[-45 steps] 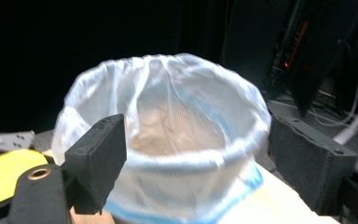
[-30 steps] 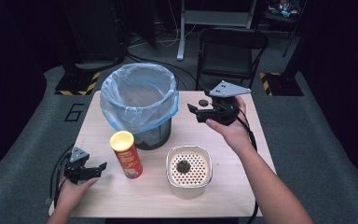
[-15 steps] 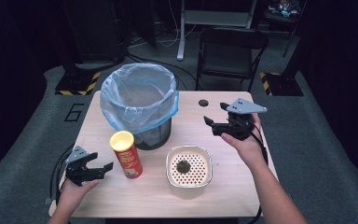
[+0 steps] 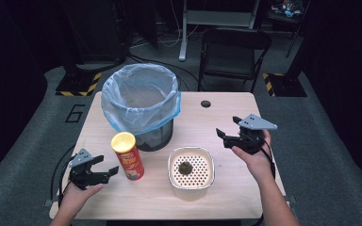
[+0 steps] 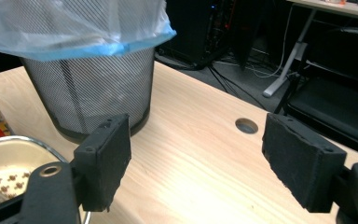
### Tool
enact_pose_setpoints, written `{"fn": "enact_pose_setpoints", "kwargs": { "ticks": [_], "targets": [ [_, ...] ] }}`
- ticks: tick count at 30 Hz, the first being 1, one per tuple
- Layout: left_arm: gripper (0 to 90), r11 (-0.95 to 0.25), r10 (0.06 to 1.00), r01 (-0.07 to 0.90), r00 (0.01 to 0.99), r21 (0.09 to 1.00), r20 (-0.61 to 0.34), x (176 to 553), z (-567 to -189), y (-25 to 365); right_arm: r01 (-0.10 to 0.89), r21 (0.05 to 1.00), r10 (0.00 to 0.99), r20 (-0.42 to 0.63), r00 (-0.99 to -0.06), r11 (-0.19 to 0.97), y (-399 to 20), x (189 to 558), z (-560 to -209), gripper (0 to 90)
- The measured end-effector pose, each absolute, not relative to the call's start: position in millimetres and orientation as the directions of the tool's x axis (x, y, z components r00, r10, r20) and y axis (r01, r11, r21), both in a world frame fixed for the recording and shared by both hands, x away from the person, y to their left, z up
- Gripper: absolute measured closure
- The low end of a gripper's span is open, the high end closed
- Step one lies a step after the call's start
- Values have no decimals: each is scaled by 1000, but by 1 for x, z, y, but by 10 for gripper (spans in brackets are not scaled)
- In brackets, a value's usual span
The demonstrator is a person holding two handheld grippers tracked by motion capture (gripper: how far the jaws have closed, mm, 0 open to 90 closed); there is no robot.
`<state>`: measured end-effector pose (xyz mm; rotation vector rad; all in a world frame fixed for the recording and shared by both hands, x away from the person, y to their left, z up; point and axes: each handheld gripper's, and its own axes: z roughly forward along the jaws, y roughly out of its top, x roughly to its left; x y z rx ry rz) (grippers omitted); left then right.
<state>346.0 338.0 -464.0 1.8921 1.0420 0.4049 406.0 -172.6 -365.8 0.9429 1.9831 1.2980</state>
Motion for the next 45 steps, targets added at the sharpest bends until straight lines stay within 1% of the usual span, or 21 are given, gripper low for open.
{"fn": "enact_pose_setpoints", "kwargs": {
  "ticks": [7, 9, 10, 12, 13, 14, 15, 16, 19, 23, 31, 36, 39, 41, 45],
  "targets": [
    [184, -279, 747, 471, 654, 837, -119, 345, -464, 324, 285, 930, 836, -43, -546, 233, -191, 403, -383, 232],
    [185, -288, 741, 471, 661, 834, -118, 346, -466, 321, 299, 921, 844, -54, -533, 248, -194, 404, -387, 232],
    [184, -273, 740, 483, 658, 832, -139, 346, -467, 318, 300, 919, 847, -63, -528, 256, -196, 405, -389, 232],
    [184, -309, 728, 466, 677, 829, -109, 349, -468, 316, 316, 917, 850, -46, -525, 244, -198, 406, -394, 232],
    [184, -286, 733, 487, 666, 825, -139, 348, -471, 312, 321, 916, 854, -42, -518, 240, -198, 406, -395, 232],
    [184, -315, 726, 463, 679, 829, -103, 350, -471, 312, 325, 913, 854, -46, -518, 247, -199, 407, -398, 232],
    [184, -316, 725, 462, 681, 829, -103, 351, -473, 310, 332, 909, 853, -49, -519, 254, -199, 407, -400, 232],
    [185, -295, 727, 475, 675, 829, -128, 351, -475, 307, 340, 906, 855, -43, -517, 251, -199, 408, -402, 232],
    [184, -290, 721, 478, 679, 829, -139, 354, -478, 301, 346, 901, 855, -49, -516, 260, -199, 408, -408, 232],
    [173, -321, 708, 446, 699, 835, -101, 359, -479, 296, 362, 897, 861, -38, -508, 253, -200, 407, -413, 232],
    [163, -310, 706, 444, 700, 841, -109, 365, -479, 292, 381, 887, 867, -42, -497, 262, -202, 404, -423, 232],
    [174, -323, 718, 427, 692, 845, -75, 370, -481, 289, 396, 882, 871, -34, -491, 257, -203, 404, -427, 232],
    [217, -332, 716, 420, 696, 845, -64, 370, -481, 288, 403, 878, 872, -31, -488, 257, -204, 404, -430, 232],
    [228, -353, 714, 397, 699, 847, -29, 368, -480, 287, 408, 877, 875, -28, -484, 253, -204, 404, -431, 232],
    [238, -375, 710, 385, 704, 843, -5, 366, -478, 286, 410, 876, 874, -24, -486, 252, -205, 404, -432, 233]
  ]
}}
